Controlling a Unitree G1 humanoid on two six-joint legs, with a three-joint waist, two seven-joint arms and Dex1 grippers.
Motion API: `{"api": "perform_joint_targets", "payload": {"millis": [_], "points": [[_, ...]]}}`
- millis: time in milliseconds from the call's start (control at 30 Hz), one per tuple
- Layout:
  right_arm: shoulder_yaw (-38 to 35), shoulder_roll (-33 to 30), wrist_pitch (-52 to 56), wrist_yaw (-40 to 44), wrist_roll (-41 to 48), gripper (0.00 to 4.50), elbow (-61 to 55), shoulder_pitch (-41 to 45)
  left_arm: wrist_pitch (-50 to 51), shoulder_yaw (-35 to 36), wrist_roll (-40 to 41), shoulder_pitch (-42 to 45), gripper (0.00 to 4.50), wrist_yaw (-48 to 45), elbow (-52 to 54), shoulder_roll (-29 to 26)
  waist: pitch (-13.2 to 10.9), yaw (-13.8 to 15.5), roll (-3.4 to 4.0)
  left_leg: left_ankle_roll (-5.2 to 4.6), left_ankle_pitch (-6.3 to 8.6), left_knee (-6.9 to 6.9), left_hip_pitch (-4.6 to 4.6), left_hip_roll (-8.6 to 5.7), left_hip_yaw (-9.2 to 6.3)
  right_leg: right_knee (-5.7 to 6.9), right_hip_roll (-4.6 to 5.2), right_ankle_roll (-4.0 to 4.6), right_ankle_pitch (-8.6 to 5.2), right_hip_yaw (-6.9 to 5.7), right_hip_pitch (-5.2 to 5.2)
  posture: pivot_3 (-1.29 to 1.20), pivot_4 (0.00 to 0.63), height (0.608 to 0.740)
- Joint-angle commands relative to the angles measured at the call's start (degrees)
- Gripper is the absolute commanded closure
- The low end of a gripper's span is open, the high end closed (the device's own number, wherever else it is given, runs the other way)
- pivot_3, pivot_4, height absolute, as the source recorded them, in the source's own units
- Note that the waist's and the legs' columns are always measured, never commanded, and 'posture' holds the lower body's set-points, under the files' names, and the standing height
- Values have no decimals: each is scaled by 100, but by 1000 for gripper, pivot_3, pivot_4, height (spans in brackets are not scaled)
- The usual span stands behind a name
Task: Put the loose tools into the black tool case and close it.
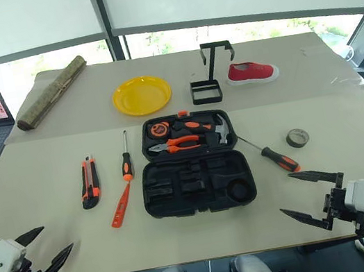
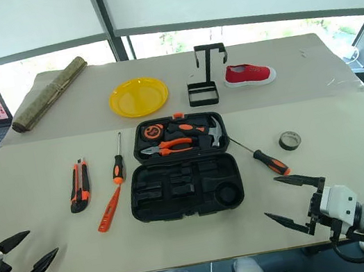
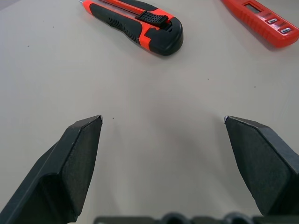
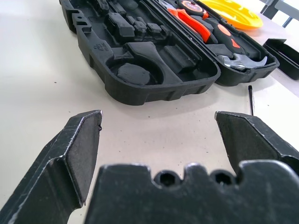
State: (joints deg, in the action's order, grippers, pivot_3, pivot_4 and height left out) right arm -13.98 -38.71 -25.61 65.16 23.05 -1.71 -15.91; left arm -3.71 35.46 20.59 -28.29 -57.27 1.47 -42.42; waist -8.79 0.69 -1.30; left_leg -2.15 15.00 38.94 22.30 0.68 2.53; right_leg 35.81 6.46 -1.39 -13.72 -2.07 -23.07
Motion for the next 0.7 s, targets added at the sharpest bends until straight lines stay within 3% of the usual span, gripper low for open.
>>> {"api": "perform_joint_targets", "payload": {"millis": [33,233,367,533,633,700], "points": [[89,69,309,-87,398,23,-432,165,231,196,323,45,0,119,233,28,0,0,0,0,0,0,0,0,0,0,0,0,0,1,0,0,150,740],[341,595,998,-395,1378,23,-1459,499,1715,779,911,-318,0,712,565,155,-1,-35,-3,1,0,-3,5,20,9,10,0,13,8,22,-3,0,150,740],[414,1004,920,-762,1348,23,-1852,720,2971,967,937,-672,0,1303,540,117,-2,-23,-5,15,8,-5,5,17,13,8,-10,11,8,21,-5,0,150,740],[416,1245,719,-891,1083,23,-1937,911,4484,1151,1837,-334,0,1487,1319,-254,-5,49,-12,17,9,-1,-2,13,13,6,-21,7,5,9,-16,0,150,740],[401,1243,786,-948,1053,23,-1988,962,5933,872,2533,766,0,1908,1670,-1089,-16,146,-17,23,8,3,-2,12,11,10,-21,8,4,-4,-13,0,150,740],[371,1239,861,-1062,1052,23,-2067,996,6909,318,3099,2098,0,2460,1773,-1405,-17,178,-20,35,0,4,-3,12,5,17,-27,11,6,-10,-9,0,150,740]]}}
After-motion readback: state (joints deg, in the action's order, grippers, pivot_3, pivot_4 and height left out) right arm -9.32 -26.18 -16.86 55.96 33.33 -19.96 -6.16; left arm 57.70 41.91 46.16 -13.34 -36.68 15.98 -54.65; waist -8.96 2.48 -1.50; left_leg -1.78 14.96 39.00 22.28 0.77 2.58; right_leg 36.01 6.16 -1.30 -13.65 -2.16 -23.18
